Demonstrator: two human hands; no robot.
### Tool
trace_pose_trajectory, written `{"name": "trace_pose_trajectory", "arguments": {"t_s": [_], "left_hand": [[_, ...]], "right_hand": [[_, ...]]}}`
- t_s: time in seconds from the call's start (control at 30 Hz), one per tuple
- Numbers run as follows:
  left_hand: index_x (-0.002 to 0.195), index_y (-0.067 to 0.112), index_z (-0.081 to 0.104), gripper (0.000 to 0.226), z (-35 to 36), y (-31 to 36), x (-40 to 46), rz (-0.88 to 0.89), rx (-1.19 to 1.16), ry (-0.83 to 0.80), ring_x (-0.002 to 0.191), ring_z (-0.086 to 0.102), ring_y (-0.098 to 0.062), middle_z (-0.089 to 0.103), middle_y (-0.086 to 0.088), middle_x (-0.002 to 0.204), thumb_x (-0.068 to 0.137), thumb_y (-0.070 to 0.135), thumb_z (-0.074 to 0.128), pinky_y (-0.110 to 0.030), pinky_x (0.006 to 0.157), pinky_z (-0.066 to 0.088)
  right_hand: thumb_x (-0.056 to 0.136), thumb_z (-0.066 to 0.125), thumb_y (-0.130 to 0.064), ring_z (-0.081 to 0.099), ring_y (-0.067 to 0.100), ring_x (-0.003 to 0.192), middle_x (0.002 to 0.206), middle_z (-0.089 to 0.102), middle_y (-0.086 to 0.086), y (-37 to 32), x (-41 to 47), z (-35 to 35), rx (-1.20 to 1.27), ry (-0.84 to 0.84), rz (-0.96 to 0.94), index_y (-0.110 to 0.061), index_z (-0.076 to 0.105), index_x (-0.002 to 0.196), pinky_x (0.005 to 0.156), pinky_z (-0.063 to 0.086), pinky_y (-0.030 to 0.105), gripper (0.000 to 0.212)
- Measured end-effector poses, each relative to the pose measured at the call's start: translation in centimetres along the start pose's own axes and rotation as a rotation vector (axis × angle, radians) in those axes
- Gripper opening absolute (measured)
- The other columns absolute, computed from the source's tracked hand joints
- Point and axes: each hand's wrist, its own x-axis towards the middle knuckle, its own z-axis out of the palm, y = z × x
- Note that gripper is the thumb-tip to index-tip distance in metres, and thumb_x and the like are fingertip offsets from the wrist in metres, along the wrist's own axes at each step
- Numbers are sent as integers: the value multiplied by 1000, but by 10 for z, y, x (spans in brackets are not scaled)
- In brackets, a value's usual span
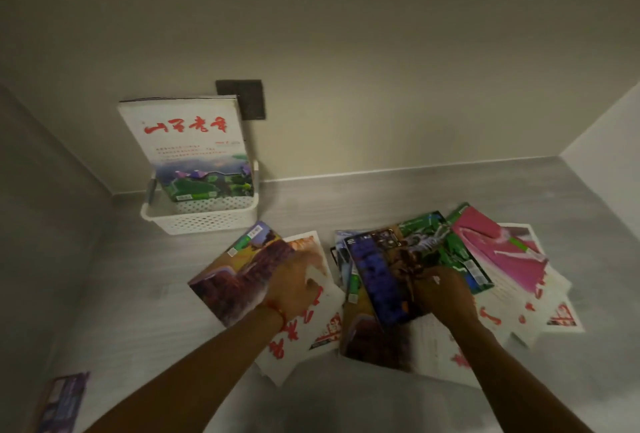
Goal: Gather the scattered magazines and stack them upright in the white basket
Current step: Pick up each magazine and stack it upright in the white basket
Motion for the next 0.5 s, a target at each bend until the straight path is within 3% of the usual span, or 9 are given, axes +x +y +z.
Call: {"name": "trace_pose_trajectory", "arguments": {"t_s": [0.03,0.1,0.2,0.27,0.4,0.5], "left_hand": [[134,11,55,48,20,13,-5,-13,-7,-64,133,47,-27,53,-10,142,88,21,55,-23,115,25],[137,18,54,56,58,34,-8,1,-23,-101,138,41,-26,48,-7,147,85,37,55,-29,116,26],[142,24,50,60,96,57,14,73,121,-151,143,35,-30,40,-6,153,85,39,61,-40,119,30],[148,23,41,64,105,67,30,20,230,-223,149,23,-33,27,-8,160,88,38,58,-44,122,24],[153,20,31,70,120,71,43,-80,288,-446,153,11,-32,6,-10,166,90,32,60,-40,124,19],[151,21,33,67,128,72,38,-110,304,-441,153,10,-31,1,-7,166,90,26,61,-40,123,22]], "right_hand": [[78,65,-33,66,34,94,99,69,13,17,1,-3,5,23,31,-18,67,86,80,55,44,16],[78,56,-47,56,35,115,126,57,13,56,7,-5,17,46,153,-21,61,114,94,49,49,44],[81,65,-46,41,37,131,145,37,15,90,14,-16,90,53,258,-16,40,141,103,42,56,71],[83,68,-43,44,40,127,142,40,18,103,21,-23,141,43,248,-11,38,140,101,43,57,72],[85,65,-46,46,42,120,132,46,23,113,37,-29,100,30,247,-7,39,135,101,41,52,69],[86,62,-51,44,44,121,131,44,27,116,48,-36,104,37,294,-3,40,132,101,38,49,70]]}}
